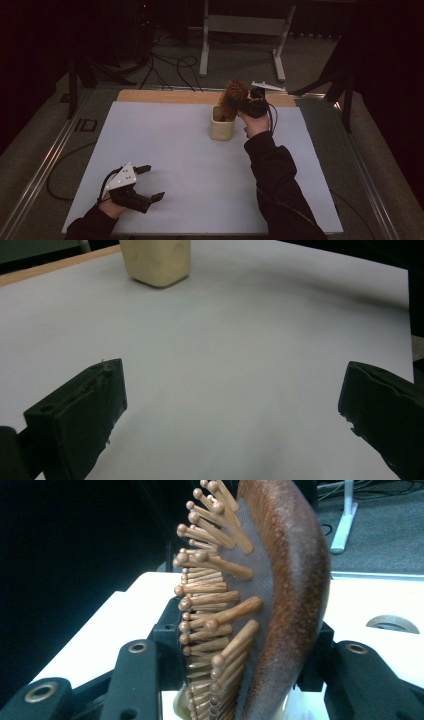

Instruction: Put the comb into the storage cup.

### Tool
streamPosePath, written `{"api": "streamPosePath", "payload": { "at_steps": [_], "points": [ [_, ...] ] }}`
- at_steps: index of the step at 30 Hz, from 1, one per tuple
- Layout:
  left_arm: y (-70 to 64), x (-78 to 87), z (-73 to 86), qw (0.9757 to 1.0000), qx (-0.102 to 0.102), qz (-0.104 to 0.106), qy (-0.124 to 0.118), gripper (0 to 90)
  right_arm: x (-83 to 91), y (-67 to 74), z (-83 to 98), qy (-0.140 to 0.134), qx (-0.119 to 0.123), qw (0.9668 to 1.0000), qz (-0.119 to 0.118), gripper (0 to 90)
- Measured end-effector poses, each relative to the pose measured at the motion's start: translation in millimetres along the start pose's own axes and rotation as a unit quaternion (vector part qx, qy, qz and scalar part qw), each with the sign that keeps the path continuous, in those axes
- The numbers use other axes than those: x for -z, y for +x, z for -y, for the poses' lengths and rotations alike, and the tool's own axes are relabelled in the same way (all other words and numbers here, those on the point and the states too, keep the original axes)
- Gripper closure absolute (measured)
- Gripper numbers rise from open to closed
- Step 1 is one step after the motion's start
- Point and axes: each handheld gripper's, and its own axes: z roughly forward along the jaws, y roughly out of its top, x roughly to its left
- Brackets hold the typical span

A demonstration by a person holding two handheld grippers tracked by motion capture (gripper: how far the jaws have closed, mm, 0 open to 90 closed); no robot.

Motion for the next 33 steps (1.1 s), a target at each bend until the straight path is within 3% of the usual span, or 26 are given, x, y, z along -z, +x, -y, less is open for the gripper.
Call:
{"api": "streamPosePath", "payload": {
  "at_steps": [16, 27, 33],
  "points": [
    [-0.6, -1.7, 0.5, 1.0000, 0.000, 0.004, 0.003, 0.1, 0.3, -17.1, -1.2, 0.012, -0.009, 0.9997, -0.017, 48.3],
    [-0.3, -1.9, 1.0, 1.0000, -0.001, 0.006, 0.005, 0.1, -0.7, -15.2, -2.0, 0.018, 0.005, 0.9998, -0.005, 44.3],
    [-0.3, -1.9, 1.0, 1.0000, -0.001, 0.007, 0.004, 0.1, 0.0, -14.5, -2.8, 0.018, 0.021, 0.9996, -0.004, 33.7]
  ]
}}
